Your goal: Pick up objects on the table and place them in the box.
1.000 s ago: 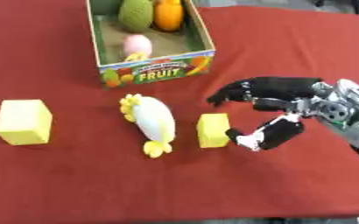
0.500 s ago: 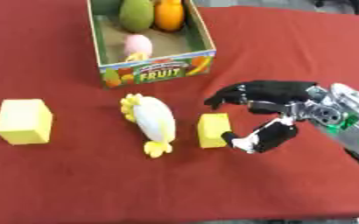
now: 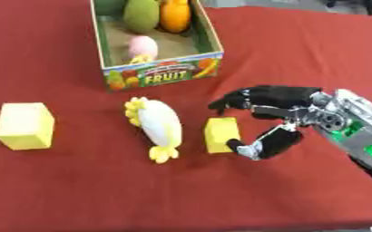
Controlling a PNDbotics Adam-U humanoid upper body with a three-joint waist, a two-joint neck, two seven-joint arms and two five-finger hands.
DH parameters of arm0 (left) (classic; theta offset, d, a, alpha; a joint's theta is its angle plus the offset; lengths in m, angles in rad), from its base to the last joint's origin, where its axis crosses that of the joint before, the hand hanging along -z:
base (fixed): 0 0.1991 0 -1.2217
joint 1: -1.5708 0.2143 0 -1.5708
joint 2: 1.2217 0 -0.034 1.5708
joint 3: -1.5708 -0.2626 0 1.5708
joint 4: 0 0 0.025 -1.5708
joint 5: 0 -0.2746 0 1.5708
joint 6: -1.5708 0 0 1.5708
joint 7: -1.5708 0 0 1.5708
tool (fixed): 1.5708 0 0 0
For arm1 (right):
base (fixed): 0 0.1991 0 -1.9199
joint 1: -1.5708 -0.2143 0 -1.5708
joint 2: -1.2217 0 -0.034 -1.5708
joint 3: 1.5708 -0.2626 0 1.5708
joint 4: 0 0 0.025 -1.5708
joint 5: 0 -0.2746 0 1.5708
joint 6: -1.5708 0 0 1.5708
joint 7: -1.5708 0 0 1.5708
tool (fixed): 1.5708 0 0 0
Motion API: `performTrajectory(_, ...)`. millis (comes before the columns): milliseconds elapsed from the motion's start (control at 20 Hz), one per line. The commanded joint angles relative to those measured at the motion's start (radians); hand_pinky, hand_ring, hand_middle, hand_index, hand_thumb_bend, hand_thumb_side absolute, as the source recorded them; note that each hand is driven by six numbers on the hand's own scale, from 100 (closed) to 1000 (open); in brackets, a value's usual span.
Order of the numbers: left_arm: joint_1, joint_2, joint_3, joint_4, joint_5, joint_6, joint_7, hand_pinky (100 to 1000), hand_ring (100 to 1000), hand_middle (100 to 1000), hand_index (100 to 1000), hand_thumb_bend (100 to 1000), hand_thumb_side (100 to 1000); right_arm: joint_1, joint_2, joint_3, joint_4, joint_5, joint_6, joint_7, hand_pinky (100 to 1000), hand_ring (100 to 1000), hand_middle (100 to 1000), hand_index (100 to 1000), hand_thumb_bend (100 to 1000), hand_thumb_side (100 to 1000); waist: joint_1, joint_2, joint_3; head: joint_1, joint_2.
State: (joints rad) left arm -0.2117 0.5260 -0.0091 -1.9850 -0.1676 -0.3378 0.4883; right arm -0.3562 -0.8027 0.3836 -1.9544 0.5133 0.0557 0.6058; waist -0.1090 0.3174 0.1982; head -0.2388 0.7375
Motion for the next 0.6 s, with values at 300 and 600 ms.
performTrajectory(300,-0.008,0.009,0.000,-0.015,0.006,0.003,-0.006,785,830,792,890,105,804,-0.022,0.011,0.002,0.049,0.052,0.001,-0.009,992,966,809,993,193,486,-0.009,-0.023,0.003,-0.004,-0.002)
performTrajectory(600,-0.009,0.008,-0.001,-0.015,0.006,0.004,-0.007,785,828,789,889,103,806,-0.022,0.019,0.012,0.077,0.086,-0.017,0.003,989,965,806,994,229,525,-0.009,-0.020,0.003,-0.005,-0.002)
